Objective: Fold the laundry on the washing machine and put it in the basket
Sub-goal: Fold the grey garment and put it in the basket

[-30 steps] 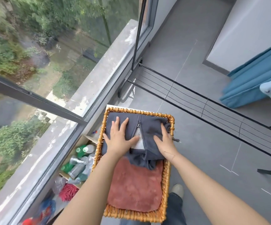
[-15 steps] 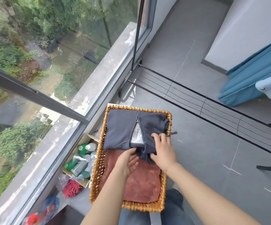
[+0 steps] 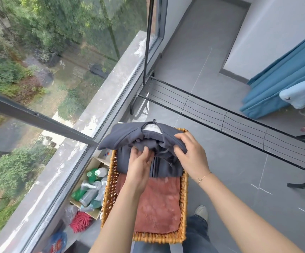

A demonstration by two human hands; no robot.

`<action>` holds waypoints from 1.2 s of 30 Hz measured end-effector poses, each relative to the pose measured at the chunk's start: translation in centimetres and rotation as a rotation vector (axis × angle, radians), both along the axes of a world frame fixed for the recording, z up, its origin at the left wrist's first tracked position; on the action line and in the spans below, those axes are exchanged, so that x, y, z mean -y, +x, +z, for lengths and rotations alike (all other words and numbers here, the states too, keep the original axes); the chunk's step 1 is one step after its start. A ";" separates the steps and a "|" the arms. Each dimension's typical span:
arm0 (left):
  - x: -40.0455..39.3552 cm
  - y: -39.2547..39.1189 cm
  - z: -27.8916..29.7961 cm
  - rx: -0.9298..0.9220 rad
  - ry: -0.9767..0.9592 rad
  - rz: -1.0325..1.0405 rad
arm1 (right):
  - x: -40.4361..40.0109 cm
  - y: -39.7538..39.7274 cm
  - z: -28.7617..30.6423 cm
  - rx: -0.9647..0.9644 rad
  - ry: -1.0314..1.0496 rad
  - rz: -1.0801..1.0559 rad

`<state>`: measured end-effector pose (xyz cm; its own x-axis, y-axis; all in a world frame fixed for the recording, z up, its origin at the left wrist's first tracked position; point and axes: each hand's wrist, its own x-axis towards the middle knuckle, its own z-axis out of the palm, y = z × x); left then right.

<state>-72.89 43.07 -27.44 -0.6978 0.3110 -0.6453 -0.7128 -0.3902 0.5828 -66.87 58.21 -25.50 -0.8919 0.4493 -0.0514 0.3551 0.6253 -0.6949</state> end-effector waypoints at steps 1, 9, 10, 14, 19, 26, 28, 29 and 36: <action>0.0 0.0 -0.5 0.002 0.030 0.010 | 0.3 0.0 -0.2 -0.003 -0.011 0.002; 2.6 0.2 -5.8 0.471 -0.120 0.352 | 3.2 4.3 -4.9 0.297 0.160 0.168; 3.0 0.3 -5.2 0.482 -0.151 0.365 | 3.4 4.8 -5.2 0.343 0.154 0.166; 5.2 1.3 -2.1 0.320 -0.733 0.377 | 4.0 5.5 -5.1 0.314 0.119 0.089; 4.2 -2.8 1.3 -0.955 -1.268 -0.336 | 4.2 2.3 -2.8 0.108 0.030 -0.116; 2.0 -5.3 -5.6 -0.828 -1.274 -0.911 | 4.7 -4.0 -5.3 0.275 0.127 0.068; 2.1 -3.0 -7.0 -0.885 -1.259 -0.820 | 4.8 -2.7 -7.7 0.324 0.176 0.089; 2.4 -2.3 -7.6 -0.915 -1.273 -0.795 | 4.9 -1.7 -8.8 0.318 0.218 0.093; 2.6 -3.9 -11.9 -1.084 -1.355 -0.648 | 6.0 -1.3 -13.2 0.230 0.268 -0.006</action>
<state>-76.75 40.49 -39.37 -0.9225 0.3818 -0.0574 0.3116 0.8239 0.4733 -68.15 52.16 -38.70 -0.8678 0.4795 -0.1300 0.4877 0.7721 -0.4074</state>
